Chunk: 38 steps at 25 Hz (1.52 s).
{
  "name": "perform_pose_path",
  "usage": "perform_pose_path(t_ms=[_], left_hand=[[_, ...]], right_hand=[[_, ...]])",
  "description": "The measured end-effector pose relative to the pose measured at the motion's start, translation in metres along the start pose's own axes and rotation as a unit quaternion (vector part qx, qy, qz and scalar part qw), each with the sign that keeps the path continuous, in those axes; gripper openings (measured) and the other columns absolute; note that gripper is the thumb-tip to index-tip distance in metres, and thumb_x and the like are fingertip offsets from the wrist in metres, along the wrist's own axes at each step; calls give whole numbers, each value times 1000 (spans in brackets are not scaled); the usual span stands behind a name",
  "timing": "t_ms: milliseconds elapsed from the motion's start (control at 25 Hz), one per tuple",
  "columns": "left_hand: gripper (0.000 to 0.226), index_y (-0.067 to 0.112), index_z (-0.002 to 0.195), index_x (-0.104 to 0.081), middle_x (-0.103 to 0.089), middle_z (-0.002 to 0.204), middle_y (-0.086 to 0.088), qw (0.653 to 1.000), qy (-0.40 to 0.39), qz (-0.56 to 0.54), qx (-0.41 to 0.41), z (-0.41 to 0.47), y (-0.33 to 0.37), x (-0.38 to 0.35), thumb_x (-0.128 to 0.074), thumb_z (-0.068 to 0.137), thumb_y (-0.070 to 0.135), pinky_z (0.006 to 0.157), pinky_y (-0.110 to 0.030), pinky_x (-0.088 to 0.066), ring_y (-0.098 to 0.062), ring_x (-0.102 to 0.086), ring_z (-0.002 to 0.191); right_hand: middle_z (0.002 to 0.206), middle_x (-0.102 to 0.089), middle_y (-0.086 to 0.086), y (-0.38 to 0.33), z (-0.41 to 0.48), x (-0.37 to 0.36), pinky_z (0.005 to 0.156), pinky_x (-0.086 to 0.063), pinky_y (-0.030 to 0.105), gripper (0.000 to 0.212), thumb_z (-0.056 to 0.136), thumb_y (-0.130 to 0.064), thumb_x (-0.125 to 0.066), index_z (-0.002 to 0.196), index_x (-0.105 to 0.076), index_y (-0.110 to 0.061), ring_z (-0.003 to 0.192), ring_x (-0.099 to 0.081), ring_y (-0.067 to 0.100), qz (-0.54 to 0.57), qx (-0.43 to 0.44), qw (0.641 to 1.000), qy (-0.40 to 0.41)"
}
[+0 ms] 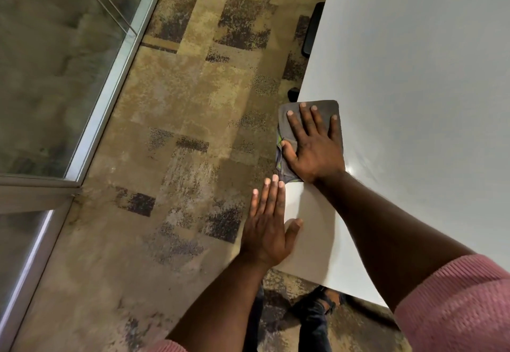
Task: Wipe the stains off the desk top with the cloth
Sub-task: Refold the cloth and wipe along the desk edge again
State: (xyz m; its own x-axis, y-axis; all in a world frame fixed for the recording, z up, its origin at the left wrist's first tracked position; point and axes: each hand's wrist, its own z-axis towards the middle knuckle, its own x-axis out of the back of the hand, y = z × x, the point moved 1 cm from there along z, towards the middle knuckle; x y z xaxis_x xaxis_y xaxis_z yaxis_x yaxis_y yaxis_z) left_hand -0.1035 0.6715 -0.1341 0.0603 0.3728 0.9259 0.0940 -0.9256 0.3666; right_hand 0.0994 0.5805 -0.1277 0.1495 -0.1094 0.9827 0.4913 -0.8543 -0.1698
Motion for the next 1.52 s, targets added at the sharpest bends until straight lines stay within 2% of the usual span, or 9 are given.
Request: perform_pose_path(t_ms=[360,520,640,760,880,1000,1160,1360,1520], left_hand=[[81,3,163,-8,-6,173,-16,1000,23,-8,-20,-3,2,5,-15,105,59,130,-51,-7,-30,-6,161],[78,7,164,-4,-1,173,-13,999,6,-13,-42,3,14,16,-17,107,59,130,-46,2,-26,0,161],[77,8,164,-8,-2,173,-11,997,-31,8,-75,4,31,21,-15,107,59,130,-44,2,-23,3,161],[77,8,164,-11,-4,173,-10,985,-82,38,-150,-4,50,18,-20,107,59,130,-47,-5,-22,3,161],[76,9,163,-13,-4,173,-8,970,-121,53,-204,-19,83,8,-25,107,58,130,-45,-2,-20,5,161],[74,12,164,-9,-1,174,-5,971,-133,61,-187,-22,114,-3,-24,107,57,129,-38,9,-16,10,160],[76,11,164,-9,0,174,-6,978,-132,33,-156,-11,138,-8,-20,106,59,131,-38,5,-16,10,160],[76,7,164,0,10,172,-11,984,-142,97,-44,-6,169,-28,-21,107,53,130,-46,3,-24,14,159],[81,6,163,-3,6,172,-13,980,-128,122,-88,-6,195,-40,-21,105,60,130,-47,2,-28,7,160]], right_hand=[[175,-13,5,-13,-59,-2,127,-4,61,72,105,-63,-16,167,-15,-25,162,-7,27,9,-19,1000,-7],[176,-3,5,-16,-115,1,127,1,60,82,101,-72,-10,168,-9,-24,162,1,28,18,-18,998,-51],[176,-4,6,-19,-167,0,127,1,61,85,101,-73,-23,168,-8,-23,162,-1,29,15,-19,998,-59],[176,-8,5,-18,-216,-3,127,0,62,83,101,-70,-21,168,-4,-23,162,-4,29,42,-33,997,-57],[175,-12,4,-5,-253,-2,128,5,58,90,98,-66,-41,168,-6,-22,162,-8,28,35,-55,996,-65],[174,-17,4,13,-264,3,128,2,58,88,97,-63,-41,168,-10,-20,161,-14,28,35,-71,995,-66],[175,-3,-4,47,-266,15,129,7,52,79,101,-53,-35,168,-1,-26,162,2,18,113,-24,991,-67],[173,-22,6,130,-285,25,131,1,47,62,106,-35,-30,165,-25,-15,162,-10,19,116,-77,990,-21],[173,-20,6,169,-284,25,131,3,47,62,106,-33,-31,165,-25,-14,162,-11,22,99,-84,991,-14]])
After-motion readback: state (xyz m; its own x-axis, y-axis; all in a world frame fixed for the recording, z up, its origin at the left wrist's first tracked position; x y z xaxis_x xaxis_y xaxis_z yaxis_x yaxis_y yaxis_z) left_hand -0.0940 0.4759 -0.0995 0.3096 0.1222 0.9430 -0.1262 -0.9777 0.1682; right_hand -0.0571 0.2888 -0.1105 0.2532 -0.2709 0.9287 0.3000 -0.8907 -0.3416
